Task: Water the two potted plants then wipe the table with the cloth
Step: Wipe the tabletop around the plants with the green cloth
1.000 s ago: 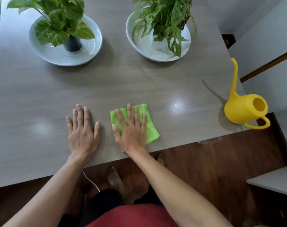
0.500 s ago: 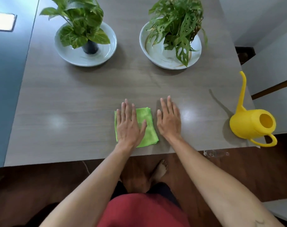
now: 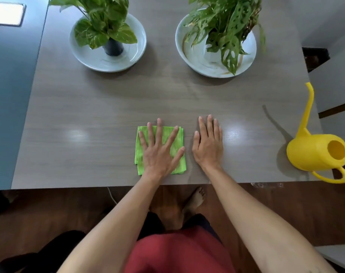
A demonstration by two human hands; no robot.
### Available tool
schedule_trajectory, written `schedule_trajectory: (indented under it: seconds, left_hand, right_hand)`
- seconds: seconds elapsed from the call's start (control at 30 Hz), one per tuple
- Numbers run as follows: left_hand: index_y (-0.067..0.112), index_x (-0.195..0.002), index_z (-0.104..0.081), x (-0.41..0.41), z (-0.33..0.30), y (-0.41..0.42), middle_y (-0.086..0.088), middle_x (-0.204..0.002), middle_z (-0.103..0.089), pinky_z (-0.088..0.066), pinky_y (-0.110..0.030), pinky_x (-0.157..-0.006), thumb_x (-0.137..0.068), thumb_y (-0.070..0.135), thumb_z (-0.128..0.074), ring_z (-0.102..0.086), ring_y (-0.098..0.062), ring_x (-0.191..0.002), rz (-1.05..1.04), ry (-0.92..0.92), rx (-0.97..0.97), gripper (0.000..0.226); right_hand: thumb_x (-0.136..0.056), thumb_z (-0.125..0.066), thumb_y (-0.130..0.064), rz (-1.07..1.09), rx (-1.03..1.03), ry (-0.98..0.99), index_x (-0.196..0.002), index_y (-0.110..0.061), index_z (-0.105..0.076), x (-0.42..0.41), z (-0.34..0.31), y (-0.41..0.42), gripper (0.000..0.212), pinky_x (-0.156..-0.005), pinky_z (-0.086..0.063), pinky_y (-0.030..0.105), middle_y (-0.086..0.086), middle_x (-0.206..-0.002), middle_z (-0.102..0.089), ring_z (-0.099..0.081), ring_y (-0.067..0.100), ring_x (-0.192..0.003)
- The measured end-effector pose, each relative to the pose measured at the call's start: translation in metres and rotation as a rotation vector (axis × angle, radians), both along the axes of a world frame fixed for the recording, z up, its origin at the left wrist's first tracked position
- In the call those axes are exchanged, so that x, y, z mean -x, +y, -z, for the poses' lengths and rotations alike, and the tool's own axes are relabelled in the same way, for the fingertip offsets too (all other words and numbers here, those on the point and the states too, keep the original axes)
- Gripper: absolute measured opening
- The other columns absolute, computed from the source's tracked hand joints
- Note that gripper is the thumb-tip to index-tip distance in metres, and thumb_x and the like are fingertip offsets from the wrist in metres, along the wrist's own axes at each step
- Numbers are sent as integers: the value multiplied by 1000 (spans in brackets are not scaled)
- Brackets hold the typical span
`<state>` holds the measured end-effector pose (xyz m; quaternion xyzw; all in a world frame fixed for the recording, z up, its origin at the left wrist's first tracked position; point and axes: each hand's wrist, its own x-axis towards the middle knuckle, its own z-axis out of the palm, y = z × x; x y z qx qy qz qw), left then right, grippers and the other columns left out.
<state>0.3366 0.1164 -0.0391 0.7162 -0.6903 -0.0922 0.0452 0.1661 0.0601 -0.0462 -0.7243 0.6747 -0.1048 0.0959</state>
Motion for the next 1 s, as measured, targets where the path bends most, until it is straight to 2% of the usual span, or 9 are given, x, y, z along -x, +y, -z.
schedule_trajectory:
  seconds: [0.17, 0.4, 0.6, 0.7, 0.9, 1.0]
  left_hand:
    - [43, -156, -20, -46, 2, 2, -14, -168, -5, -4, -69, -117, -91, 77, -26, 1, -44, -152, -3, -11, 2, 73]
    - [47, -156, -11, -145, 0, 13, -8, -168, 5, 3, -65, -119, -90, 79, -19, 5, -42, -152, -75, -66, -69, 74]
    - [44, -157, -12, -228, 0, 29, -7, -169, 4, 5, -62, -120, -89, 78, -20, 2, -41, -152, -126, -87, -91, 76]
    - [42, -158, -10, -260, 0, 37, -4, -168, 10, 7, -62, -120, -89, 78, -18, 5, -39, -153, -134, -88, -99, 78]
    - [40, -158, -11, -275, -4, 40, -3, -168, 14, 11, -62, -118, -89, 78, -16, 10, -37, -153, -127, -57, -124, 79]
    - [37, -158, -18, -261, -9, 37, -11, -168, 8, 11, -64, -116, -91, 76, -16, 5, -40, -152, -173, 9, -97, 78]
  right_hand:
    - [-104, -26, -36, 28, -16, -11, -158, -21, -27, -3, -2, 1, 56, -126, -12, 46, 9, -166, -20, -12, 25, -155]
    - [-102, -29, -35, 52, 22, -66, -156, -21, -32, -5, -2, 2, 56, -126, -12, 46, 8, -166, -23, -14, 24, -155]
    - [-103, -34, -33, 60, 44, -71, -156, -22, -31, -5, 0, 2, 54, -126, -11, 45, 7, -165, -23, -14, 23, -155]
    - [-103, -34, -33, 59, 45, -70, -157, -23, -31, -4, -1, 2, 54, -127, -10, 44, 6, -166, -22, -13, 22, -155]
    - [-103, -31, -42, 68, 30, -80, -157, -23, -31, -5, -3, 2, 56, -127, -10, 44, 6, -166, -23, -13, 21, -155]
    - [-102, -31, -46, 68, 26, -71, -157, -24, -31, -6, -3, 2, 58, -126, -11, 44, 6, -166, -23, -14, 22, -155]
